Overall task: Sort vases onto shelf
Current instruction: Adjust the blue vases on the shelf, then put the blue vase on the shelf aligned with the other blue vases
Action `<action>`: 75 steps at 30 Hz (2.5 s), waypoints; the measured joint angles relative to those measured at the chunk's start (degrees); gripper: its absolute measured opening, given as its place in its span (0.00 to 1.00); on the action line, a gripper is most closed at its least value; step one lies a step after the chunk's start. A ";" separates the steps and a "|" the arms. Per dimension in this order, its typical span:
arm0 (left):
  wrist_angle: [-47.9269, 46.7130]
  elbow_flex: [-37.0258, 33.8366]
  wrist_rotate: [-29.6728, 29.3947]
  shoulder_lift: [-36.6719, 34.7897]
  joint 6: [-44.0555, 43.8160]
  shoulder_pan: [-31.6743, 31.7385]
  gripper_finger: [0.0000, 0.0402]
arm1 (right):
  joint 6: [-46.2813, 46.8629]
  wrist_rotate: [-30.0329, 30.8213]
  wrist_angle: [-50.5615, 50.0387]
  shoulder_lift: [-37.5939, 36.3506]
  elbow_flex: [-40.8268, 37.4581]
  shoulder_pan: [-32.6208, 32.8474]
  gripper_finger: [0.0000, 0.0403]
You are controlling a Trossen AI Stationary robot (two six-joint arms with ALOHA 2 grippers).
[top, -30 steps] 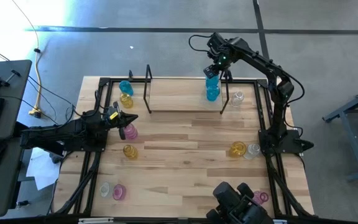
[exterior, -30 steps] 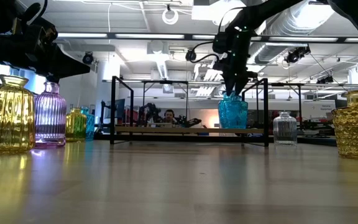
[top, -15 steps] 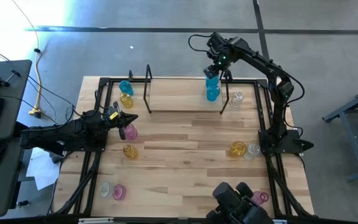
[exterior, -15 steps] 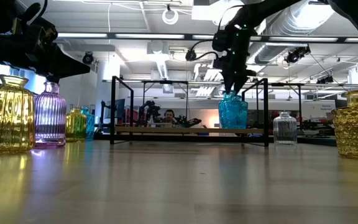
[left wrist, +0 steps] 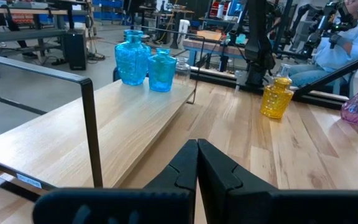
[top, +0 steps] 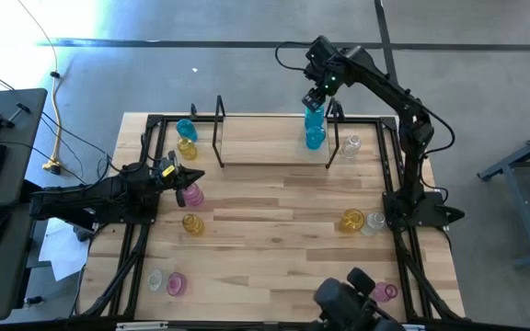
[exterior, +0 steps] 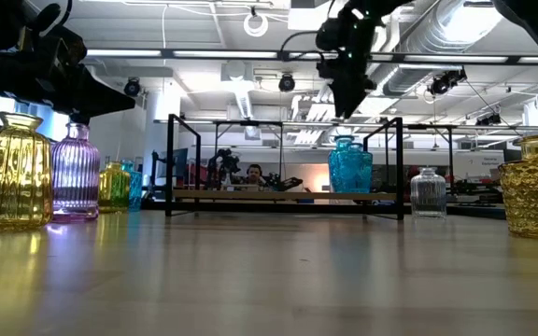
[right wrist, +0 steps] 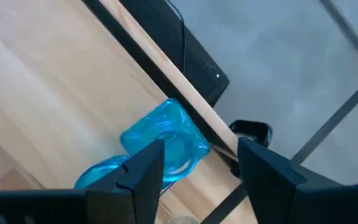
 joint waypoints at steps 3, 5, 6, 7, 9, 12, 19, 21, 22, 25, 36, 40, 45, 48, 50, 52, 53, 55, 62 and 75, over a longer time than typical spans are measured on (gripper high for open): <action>-0.01 0.00 0.00 0.01 0.00 0.00 0.00 | -2.55 0.01 -3.22 -0.01 3.48 2.07 0.40; -0.10 0.00 0.00 -0.01 0.00 0.00 0.00 | -4.22 -0.30 -3.83 -0.18 4.80 3.84 0.33; -0.25 0.00 0.00 -0.01 0.00 0.00 0.00 | -4.96 -0.55 -4.18 -0.39 4.80 4.72 0.29; -0.40 0.00 0.00 0.01 0.00 0.00 0.00 | -5.50 -0.88 -4.10 -0.69 4.38 5.70 0.25; -0.71 0.00 0.00 -0.01 0.07 0.00 0.00 | -6.61 -3.01 -3.85 -1.11 2.94 7.47 0.15; -0.81 0.01 0.00 0.01 0.04 0.00 0.00 | -6.79 -5.57 -3.87 -1.10 0.03 9.75 0.03; -1.26 0.02 1.55 0.01 -0.81 0.00 0.00 | -4.50 -5.17 -2.16 -4.09 -12.75 15.04 0.04; -1.26 0.02 1.55 0.01 -0.85 -0.02 0.00 | -3.24 -3.31 -1.07 -5.40 -17.71 16.48 0.01; -1.27 0.02 1.55 0.01 -0.89 -0.02 0.00 | -2.84 -2.26 -0.22 -5.97 -20.22 17.07 0.01; -1.26 0.02 1.55 0.01 -0.92 -0.02 0.00 | -2.29 0.74 2.75 -7.23 -27.18 18.43 0.01; -1.26 0.02 1.51 0.01 -0.94 -0.02 0.00 | -0.94 9.93 10.14 -7.55 -34.20 18.98 0.00; -1.26 0.02 1.51 0.01 -0.92 -0.02 0.00 | -0.91 11.18 10.57 -7.55 -34.20 18.64 0.00; -1.26 0.02 1.51 0.01 -0.92 -0.02 0.00 | -0.91 11.19 11.24 -7.55 -34.20 18.32 0.00; -1.26 0.02 1.51 0.01 -0.92 -0.02 0.00 | -0.81 11.25 11.46 -7.55 -34.20 18.28 0.00; -1.26 0.02 1.51 0.01 -0.92 -0.02 0.00 | -0.76 11.46 11.98 -7.53 -34.20 18.29 0.00; -1.26 0.02 1.51 0.01 -0.92 -0.02 0.00 | -0.80 11.80 12.08 -7.53 -34.20 18.30 0.00; -1.26 0.02 1.52 0.01 -0.92 -0.02 0.00 | -0.81 11.93 12.07 -7.52 -34.20 18.30 0.00; -1.26 0.02 1.53 0.01 -0.92 -0.02 0.00 | -0.82 11.95 11.89 -7.52 -34.17 18.54 0.00; 0.68 0.02 3.33 -0.01 -2.41 -0.13 0.00 | 0.49 7.42 12.69 -10.18 -32.48 23.26 0.00; -5.86 10.65 -5.59 5.18 -2.60 0.03 0.00 | 0.38 -6.61 63.30 -20.34 -56.72 31.12 0.00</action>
